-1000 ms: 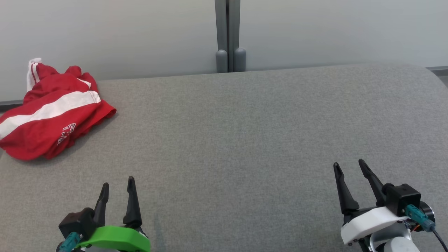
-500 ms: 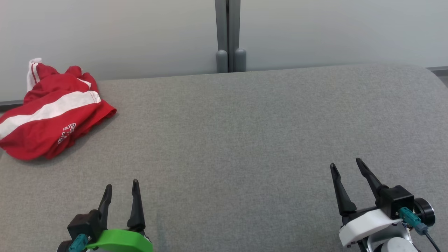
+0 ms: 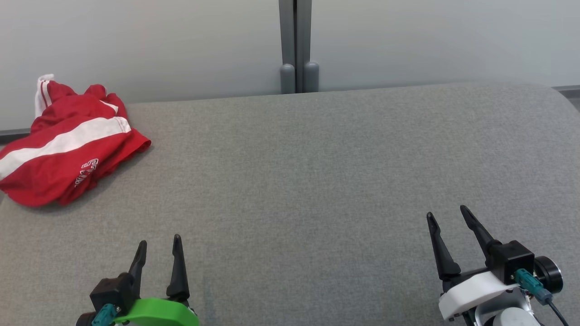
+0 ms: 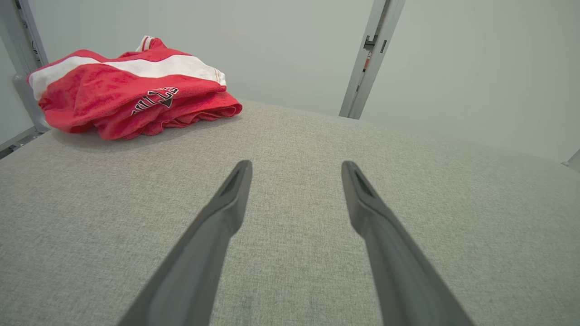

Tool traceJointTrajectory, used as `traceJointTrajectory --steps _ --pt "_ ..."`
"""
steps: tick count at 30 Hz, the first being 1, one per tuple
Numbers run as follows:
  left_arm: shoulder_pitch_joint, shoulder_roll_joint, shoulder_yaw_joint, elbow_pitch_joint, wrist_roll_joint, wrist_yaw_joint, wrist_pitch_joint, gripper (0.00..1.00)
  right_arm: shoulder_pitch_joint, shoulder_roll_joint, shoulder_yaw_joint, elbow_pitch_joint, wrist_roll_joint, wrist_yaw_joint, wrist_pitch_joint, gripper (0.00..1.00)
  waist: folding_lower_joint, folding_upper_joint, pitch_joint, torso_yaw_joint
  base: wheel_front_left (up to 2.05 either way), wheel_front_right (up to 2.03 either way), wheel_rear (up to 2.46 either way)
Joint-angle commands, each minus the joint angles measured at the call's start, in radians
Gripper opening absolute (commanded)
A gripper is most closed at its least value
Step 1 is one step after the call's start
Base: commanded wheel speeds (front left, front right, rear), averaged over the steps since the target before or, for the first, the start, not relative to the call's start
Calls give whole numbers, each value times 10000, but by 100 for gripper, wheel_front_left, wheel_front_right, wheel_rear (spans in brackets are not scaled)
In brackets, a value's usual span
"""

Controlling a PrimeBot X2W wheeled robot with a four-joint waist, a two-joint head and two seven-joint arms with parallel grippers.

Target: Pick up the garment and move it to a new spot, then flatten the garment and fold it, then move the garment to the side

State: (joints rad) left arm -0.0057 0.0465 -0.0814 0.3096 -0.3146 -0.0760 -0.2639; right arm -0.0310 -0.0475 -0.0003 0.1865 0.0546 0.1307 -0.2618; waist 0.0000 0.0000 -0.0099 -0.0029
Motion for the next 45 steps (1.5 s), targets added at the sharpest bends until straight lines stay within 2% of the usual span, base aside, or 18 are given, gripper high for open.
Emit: traceJointTrajectory --steps 1,8,20,28,35,45 --pt "126 70 5 36 -44 -5 -11 100 80 -53 -30 16 -4 1 -49 100 0 0 5 7 0 0 0" --pt "-35 71 -91 99 -54 -24 -9 100 201 -48 -192 -31 -20 1 -49 100 0 0 12 355 0 0 0" --pt "-81 68 43 -25 132 12 -11 100 173 -48 -186 10 113 1 -48 100 0 0 -11 2527 0 0 0" --pt "119 67 310 -100 192 -25 -9 100 64 -48 17 76 204 -3 -38 100 0 0 -43 3497 0 0 0" --pt "181 64 374 -147 163 -30 -9 100 62 -50 89 128 196 -3 -38 100 0 0 -36 3724 0 0 0" --pt "-179 68 813 -721 247 28 -9 100 105 -50 -95 77 -5 -3 -38 100 0 0 118 3511 0 0 0"
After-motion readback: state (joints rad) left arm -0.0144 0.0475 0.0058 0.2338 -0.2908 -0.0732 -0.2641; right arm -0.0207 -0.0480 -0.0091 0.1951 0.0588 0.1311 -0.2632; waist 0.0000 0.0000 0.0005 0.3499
